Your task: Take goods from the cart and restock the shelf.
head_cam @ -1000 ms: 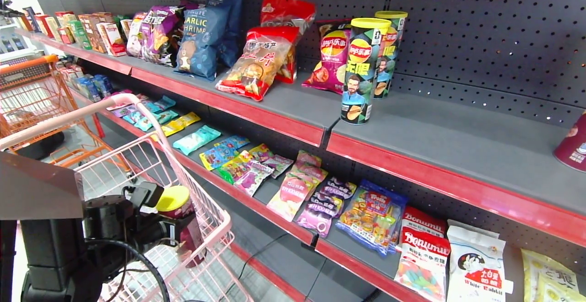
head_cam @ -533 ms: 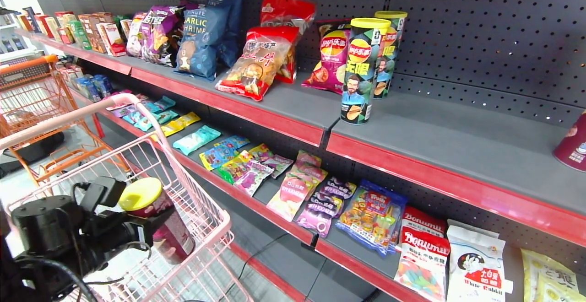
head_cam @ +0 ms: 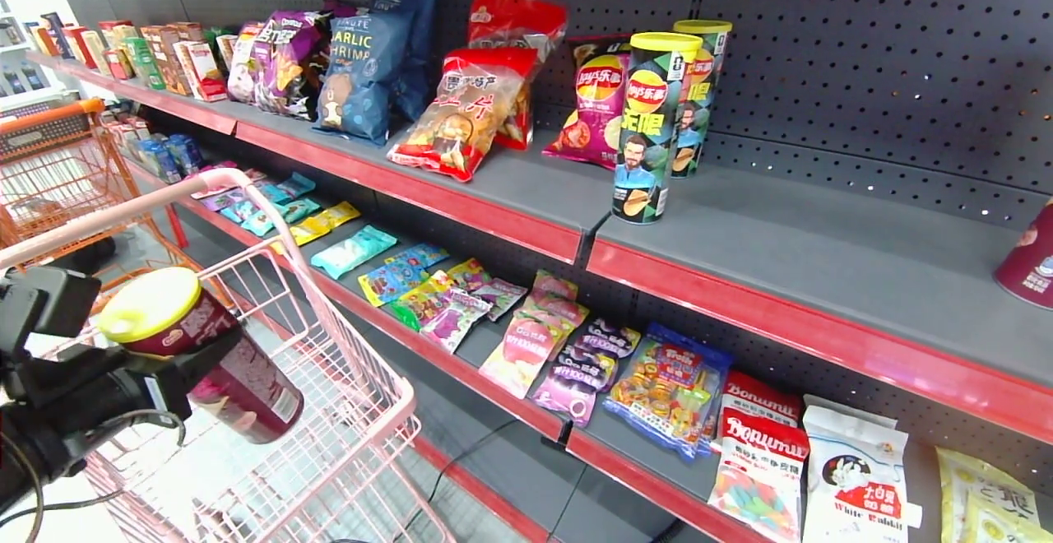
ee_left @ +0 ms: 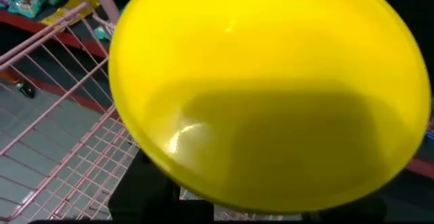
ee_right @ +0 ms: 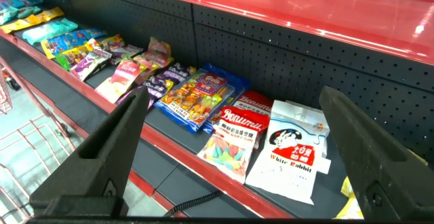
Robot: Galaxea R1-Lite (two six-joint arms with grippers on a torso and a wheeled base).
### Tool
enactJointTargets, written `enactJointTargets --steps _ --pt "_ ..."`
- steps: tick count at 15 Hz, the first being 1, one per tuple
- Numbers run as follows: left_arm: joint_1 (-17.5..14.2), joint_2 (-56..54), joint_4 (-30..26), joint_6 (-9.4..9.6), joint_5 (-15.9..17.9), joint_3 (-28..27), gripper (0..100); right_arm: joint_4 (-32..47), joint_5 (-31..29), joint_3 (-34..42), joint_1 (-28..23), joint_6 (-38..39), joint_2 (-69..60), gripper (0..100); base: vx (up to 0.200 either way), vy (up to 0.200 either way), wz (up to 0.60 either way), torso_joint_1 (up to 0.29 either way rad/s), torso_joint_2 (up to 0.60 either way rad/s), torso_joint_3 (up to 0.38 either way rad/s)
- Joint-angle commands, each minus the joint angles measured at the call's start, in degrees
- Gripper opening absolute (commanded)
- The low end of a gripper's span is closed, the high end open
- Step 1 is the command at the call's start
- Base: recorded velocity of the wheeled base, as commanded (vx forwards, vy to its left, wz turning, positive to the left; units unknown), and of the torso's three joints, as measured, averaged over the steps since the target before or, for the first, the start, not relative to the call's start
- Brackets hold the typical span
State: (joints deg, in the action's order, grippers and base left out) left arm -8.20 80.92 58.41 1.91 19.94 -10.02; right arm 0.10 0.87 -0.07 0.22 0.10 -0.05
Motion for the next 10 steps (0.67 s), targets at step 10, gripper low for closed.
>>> enactJointTargets --steps 10 --pt "-0.32 -47.43 -48.47 -1.83 -2.81 -8.44 0 -0.01 0.01 -0.01 -0.04 -0.01 0.05 100 0.000 0.000 0.00 0.000 0.00 0.000"
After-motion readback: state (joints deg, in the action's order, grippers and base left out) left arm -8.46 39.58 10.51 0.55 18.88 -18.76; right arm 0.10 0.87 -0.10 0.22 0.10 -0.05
